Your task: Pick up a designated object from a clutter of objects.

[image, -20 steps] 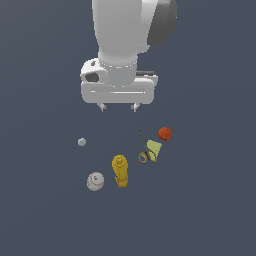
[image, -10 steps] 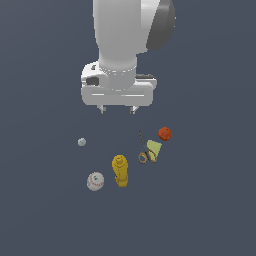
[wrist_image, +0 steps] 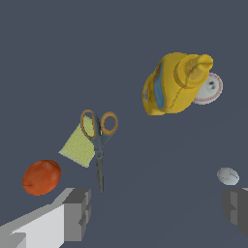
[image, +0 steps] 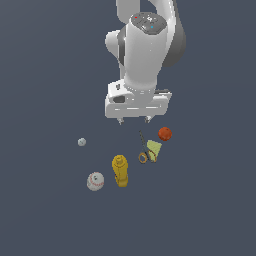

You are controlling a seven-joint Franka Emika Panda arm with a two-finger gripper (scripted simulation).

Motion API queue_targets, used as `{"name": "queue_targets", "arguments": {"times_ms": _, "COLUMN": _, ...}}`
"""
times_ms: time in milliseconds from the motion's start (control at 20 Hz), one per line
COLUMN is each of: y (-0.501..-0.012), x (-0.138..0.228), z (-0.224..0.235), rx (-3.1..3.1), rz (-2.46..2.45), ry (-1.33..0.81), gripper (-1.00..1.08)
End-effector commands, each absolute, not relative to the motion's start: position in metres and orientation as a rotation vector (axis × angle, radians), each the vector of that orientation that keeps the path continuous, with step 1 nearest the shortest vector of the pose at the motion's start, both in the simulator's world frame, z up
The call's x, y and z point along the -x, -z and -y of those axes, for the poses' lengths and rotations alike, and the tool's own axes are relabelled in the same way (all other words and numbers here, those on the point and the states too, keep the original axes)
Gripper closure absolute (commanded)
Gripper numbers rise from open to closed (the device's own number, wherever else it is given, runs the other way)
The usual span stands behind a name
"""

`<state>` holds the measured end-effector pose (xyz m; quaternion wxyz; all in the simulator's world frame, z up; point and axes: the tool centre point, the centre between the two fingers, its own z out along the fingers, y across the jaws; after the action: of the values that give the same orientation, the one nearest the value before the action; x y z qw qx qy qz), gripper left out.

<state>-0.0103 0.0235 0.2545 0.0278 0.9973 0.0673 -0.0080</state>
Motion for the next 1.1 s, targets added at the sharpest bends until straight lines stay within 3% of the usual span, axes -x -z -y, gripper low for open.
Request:
{"name": "queue_targets", "arguments": {"times_ms": 0, "y": -0.235, "x": 0.015, "z": -0.046, "rx": -3.076, "rz": -0.267, "ry": 0.021, "gripper": -0.92}}
{"name": "queue_targets", "arguments": {"times_ms": 550, "y": -0.142, "x": 0.065, "z": -0.151, "rx": -3.061, "rz": -0.568, "ry": 0.004, "gripper": -0.92}}
{"name": "queue_targets", "arguments": {"times_ms": 1050, "y": -0.102, "x": 0.105, "z": -0.196, "rx": -3.055, "rz": -0.717, "ry": 0.0, "gripper": -0.92}}
